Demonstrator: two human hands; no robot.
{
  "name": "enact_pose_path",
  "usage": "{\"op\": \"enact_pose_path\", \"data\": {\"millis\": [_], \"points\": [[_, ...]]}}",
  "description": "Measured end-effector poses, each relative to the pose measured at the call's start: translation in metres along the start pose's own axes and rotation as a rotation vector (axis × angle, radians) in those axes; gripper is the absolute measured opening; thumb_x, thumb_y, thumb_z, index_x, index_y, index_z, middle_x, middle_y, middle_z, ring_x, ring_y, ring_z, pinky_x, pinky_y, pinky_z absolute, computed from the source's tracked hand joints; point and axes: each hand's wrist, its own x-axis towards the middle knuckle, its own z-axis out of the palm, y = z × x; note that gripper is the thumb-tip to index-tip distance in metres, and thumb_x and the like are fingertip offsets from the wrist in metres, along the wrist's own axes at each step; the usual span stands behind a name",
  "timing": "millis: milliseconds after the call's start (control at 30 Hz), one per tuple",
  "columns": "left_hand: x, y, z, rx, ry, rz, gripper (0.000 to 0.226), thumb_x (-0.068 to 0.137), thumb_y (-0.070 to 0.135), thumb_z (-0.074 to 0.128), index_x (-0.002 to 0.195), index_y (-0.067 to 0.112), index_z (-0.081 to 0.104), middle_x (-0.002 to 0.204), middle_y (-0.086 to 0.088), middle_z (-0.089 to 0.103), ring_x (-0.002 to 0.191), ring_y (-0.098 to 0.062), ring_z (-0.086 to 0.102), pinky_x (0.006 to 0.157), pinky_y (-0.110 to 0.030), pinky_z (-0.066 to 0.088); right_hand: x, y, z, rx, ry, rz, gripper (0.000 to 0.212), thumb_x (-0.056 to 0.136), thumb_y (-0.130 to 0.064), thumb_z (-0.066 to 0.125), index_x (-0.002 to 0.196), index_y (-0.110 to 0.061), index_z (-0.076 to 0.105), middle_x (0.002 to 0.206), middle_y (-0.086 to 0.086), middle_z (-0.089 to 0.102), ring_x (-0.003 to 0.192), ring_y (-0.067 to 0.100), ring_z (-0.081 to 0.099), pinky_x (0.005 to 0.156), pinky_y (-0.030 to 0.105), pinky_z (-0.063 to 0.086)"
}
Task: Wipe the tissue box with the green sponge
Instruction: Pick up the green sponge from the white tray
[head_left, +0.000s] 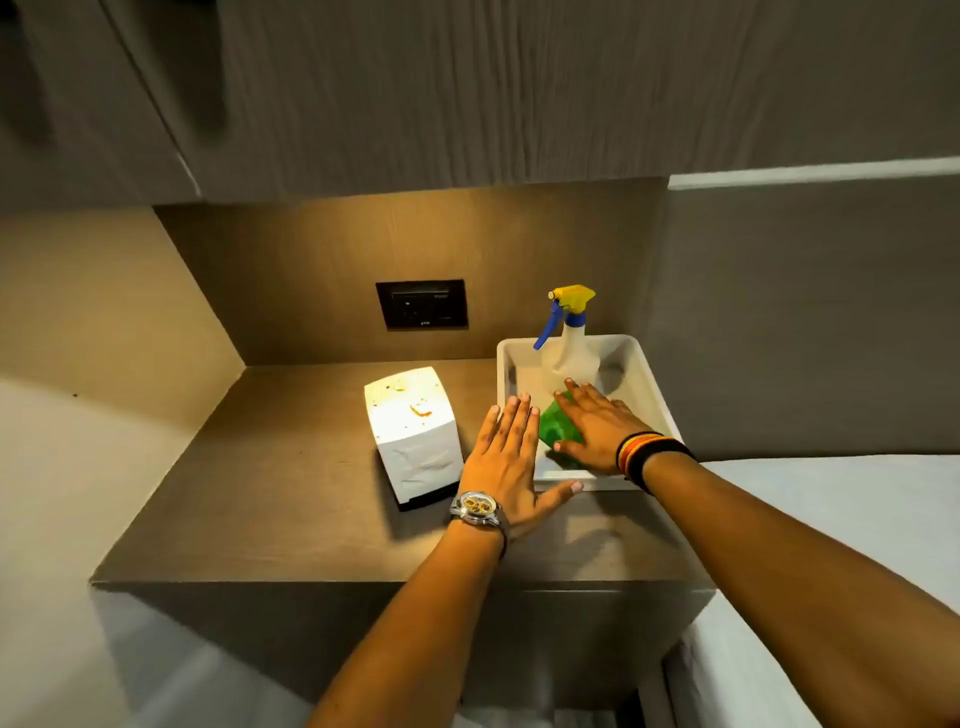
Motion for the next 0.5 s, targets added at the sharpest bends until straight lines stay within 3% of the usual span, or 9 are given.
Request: {"op": "enact_pose_path", "data": {"millis": [100, 200, 367, 500], "points": [[0.008, -0.002, 0.004, 0.024, -0.012, -0.002, 0.111, 0.082, 0.088, 0.015, 0.158, 0.010, -0.008, 0.165, -0.008, -0.018, 0.152, -0.023, -0.021, 0.122, -0.040, -0.017, 0.012, 0.002, 0.005, -0.023, -0.081, 0.024, 0.101, 0.082, -0.069, 0.050, 0.156, -0.025, -0.003, 0.165, 0.001, -0.014, 0.153, 0.024, -0.006, 0.121, 0.054, 0.012], [0.016, -0.005, 0.008, 0.028, -0.034, 0.011, 0.113, 0.082, 0.088, 0.018, 0.158, 0.010, -0.007, 0.166, -0.009, -0.016, 0.152, -0.023, -0.020, 0.120, -0.039, -0.020, 0.020, 0.002, 0.017, -0.037, -0.112, 0.030, 0.100, 0.082, -0.068, 0.051, 0.155, -0.030, -0.005, 0.165, 0.001, -0.015, 0.153, 0.027, -0.007, 0.120, 0.058, 0.012], [0.020, -0.007, 0.011, 0.003, -0.058, 0.013, 0.114, 0.081, 0.089, 0.019, 0.158, 0.009, -0.006, 0.166, -0.009, -0.015, 0.152, -0.024, -0.019, 0.120, -0.039, -0.021, 0.030, 0.006, 0.026, 0.020, -0.117, 0.053, 0.075, 0.094, -0.045, 0.048, 0.155, -0.038, 0.004, 0.166, -0.002, -0.009, 0.153, 0.028, -0.002, 0.121, 0.057, 0.014], [0.015, -0.007, -0.003, -0.016, -0.018, 0.055, 0.109, 0.086, 0.084, 0.024, 0.158, 0.008, -0.005, 0.166, -0.010, -0.013, 0.153, -0.023, -0.016, 0.120, -0.037, -0.020, 0.026, 0.003, 0.020, 0.190, -0.027, 0.068, 0.064, 0.098, -0.024, 0.045, 0.155, -0.031, 0.017, 0.167, 0.004, 0.006, 0.152, 0.028, 0.011, 0.123, 0.047, 0.015]]}}
